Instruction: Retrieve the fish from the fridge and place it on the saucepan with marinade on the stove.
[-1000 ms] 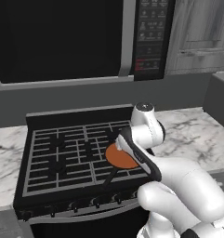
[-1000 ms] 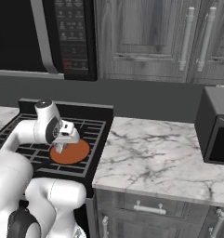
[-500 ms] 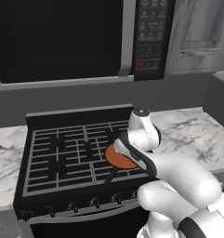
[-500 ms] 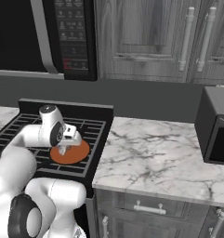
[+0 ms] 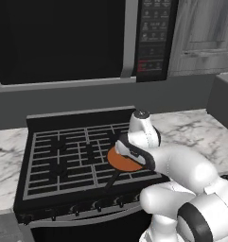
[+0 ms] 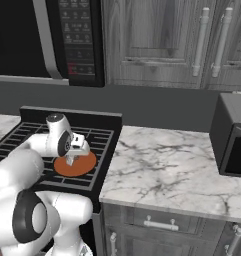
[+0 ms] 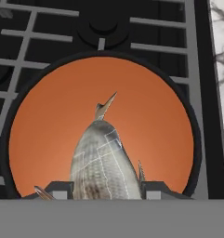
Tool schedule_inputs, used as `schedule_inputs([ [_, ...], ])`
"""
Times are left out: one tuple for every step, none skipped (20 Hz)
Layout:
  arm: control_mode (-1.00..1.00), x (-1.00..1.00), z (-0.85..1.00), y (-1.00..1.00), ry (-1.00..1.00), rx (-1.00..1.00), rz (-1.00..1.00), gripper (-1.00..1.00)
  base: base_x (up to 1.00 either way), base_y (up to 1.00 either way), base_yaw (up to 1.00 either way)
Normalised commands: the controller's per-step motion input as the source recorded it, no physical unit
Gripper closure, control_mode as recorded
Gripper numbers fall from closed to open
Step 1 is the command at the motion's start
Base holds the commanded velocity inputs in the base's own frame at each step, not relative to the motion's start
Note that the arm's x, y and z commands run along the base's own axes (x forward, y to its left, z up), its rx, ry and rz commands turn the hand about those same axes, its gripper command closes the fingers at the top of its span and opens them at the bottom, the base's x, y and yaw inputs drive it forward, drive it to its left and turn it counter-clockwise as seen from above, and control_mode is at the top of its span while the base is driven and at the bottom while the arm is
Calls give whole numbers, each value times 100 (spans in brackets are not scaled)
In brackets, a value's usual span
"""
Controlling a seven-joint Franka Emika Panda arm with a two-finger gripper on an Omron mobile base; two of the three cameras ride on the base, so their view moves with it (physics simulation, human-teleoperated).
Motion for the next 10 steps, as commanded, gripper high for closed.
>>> schedule_inputs([
  [-100, 16, -13, 4, 0, 0, 0, 100, 0, 0, 0],
  [-100, 16, -14, 8, 0, 0, 0, 100, 0, 0, 0],
  [-100, 11, -12, 2, 0, 0, 0, 100, 0, 0, 0],
  [-100, 8, -18, 1, 0, 0, 0, 100, 0, 0, 0],
  [-100, 5, -19, 1, 0, 0, 0, 100, 0, 0, 0],
  [-100, 5, -19, 2, 0, 0, 0, 100, 0, 0, 0],
  [-100, 6, -24, 3, 0, 0, 0, 100, 0, 0, 0],
  [-100, 4, -23, 2, 0, 0, 0, 100, 0, 0, 0],
  [-100, 4, -25, 1, 0, 0, 0, 100, 0, 0, 0],
  [-100, 8, -19, 7, 0, 0, 0, 100, 0, 0, 0],
])
